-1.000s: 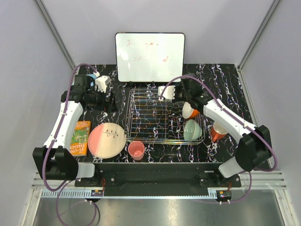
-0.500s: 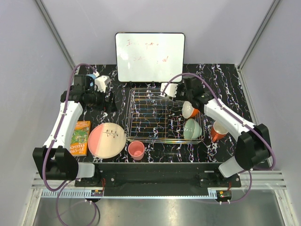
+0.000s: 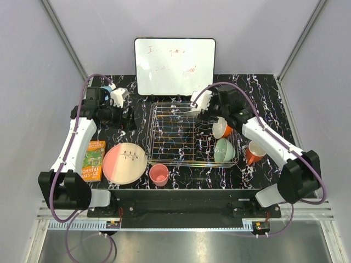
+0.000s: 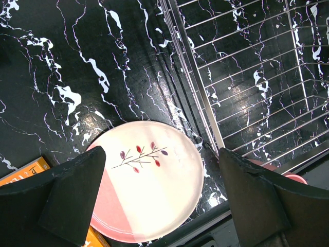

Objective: Load the mixed dishes into the dish rack

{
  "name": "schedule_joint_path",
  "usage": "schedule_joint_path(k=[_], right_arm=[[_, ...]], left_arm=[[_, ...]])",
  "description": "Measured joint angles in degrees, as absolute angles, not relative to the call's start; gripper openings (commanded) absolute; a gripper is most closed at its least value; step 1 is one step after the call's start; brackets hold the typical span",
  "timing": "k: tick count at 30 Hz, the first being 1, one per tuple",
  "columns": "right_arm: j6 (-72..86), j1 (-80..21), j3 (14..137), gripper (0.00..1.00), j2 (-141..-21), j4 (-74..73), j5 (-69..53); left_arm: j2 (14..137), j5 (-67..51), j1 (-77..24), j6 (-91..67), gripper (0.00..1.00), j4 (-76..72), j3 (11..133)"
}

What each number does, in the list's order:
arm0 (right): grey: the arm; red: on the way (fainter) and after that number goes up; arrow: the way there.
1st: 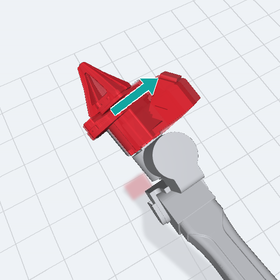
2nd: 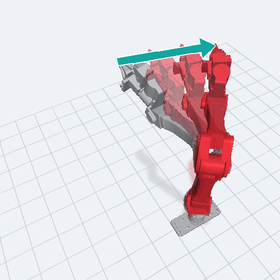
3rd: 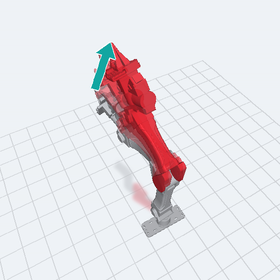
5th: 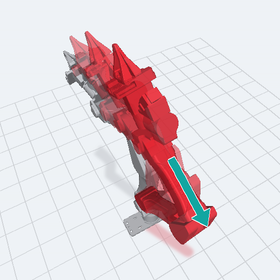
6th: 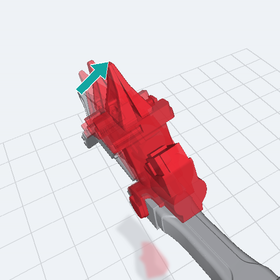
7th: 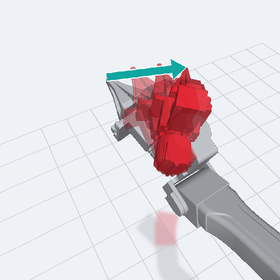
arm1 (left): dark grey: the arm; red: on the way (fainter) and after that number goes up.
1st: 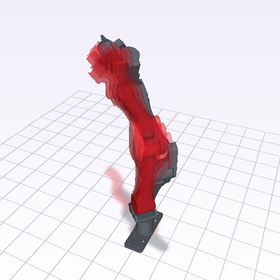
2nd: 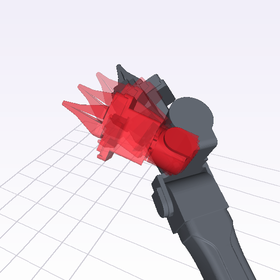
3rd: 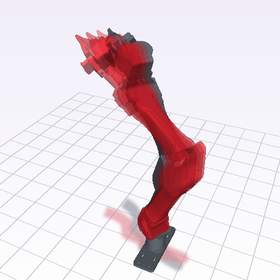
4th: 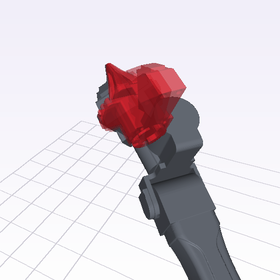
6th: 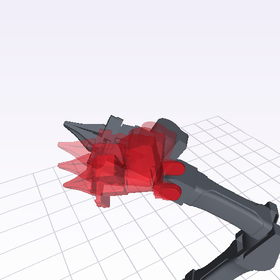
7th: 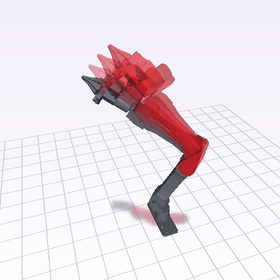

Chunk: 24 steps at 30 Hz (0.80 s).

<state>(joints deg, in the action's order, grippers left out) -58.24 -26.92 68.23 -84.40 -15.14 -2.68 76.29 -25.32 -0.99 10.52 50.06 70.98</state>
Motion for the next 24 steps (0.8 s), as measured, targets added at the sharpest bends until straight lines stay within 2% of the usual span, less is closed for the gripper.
schedule_joint_path(k=[9, 14, 16, 20, 24], right_arm=[[-45.65, -27.77, 68.34, 1.00, -74.46, -17.06, -2.48], [-23.20, -29.93, 77.28, 1.00, -72.14, -23.05, -3.55], [-17.19, -33.41, 81.73, 1.00, -73.58, -24.05, -0.93], [-12.03, -47.79, 86.50, 1.00, -79.02, -25.26, 7.77], [-4.86, -55.09, 88.92, 1.00, -87.39, -26.37, 6.79]], left_arm=[[76.23, -25.04, -0.64, 11.03, 0.96, 50.76, 71.77], [74.67, -25.23, 2.20, 13.72, 0.98, 52.77, 71.99], [73.69, -25.39, 5.10, 15.53, 0.98, 54.30, 71.99], [72.90, -26.39, 13.41, 20.03, 0.96, 57.28, 71.90], [73.41, -26.61, 19.09, 24.49, 0.93, 58.67, 69.63]])
